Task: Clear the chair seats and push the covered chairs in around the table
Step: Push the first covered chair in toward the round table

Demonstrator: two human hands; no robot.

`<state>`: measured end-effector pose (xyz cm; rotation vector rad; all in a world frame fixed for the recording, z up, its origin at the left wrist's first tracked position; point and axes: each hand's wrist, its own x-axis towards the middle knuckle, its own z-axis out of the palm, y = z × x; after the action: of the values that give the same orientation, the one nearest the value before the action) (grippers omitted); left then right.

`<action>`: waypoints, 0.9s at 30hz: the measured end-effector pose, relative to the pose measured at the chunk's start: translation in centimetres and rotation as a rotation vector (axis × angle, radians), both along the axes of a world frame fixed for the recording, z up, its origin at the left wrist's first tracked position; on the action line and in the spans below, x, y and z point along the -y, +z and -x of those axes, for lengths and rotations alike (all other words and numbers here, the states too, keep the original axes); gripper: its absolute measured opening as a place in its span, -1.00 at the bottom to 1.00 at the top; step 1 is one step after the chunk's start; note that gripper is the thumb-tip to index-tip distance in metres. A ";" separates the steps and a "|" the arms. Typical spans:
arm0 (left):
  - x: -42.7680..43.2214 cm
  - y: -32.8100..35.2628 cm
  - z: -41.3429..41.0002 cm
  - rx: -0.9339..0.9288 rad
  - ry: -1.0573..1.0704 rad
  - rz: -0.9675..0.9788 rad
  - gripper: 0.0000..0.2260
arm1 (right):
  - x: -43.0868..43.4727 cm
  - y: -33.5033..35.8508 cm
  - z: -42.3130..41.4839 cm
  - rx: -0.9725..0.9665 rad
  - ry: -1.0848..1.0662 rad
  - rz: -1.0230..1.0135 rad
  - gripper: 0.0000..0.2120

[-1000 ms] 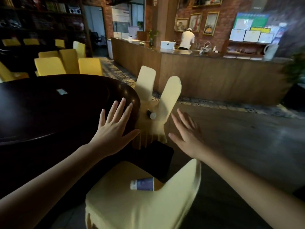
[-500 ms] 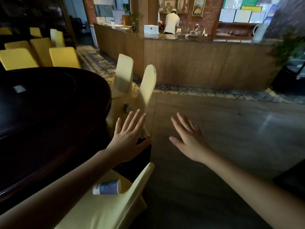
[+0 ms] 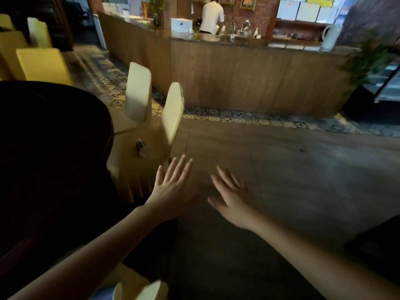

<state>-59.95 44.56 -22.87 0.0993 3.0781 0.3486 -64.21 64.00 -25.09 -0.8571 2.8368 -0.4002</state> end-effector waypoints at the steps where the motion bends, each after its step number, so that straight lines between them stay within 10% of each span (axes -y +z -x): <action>1: -0.1 -0.2 1.8 -0.006 -0.007 0.004 -0.22 | -0.1 0.2 1.6 -0.005 0.000 -0.002 -0.37; 27: 4.5 -5.9 30.7 0.077 0.475 -0.080 -0.18 | 12.2 -3.4 40.9 0.125 0.408 0.008 -0.40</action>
<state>-90.69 40.01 -28.82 -0.6347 2.9766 0.4771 -105.07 51.84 -28.47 -1.3240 2.4627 -0.3906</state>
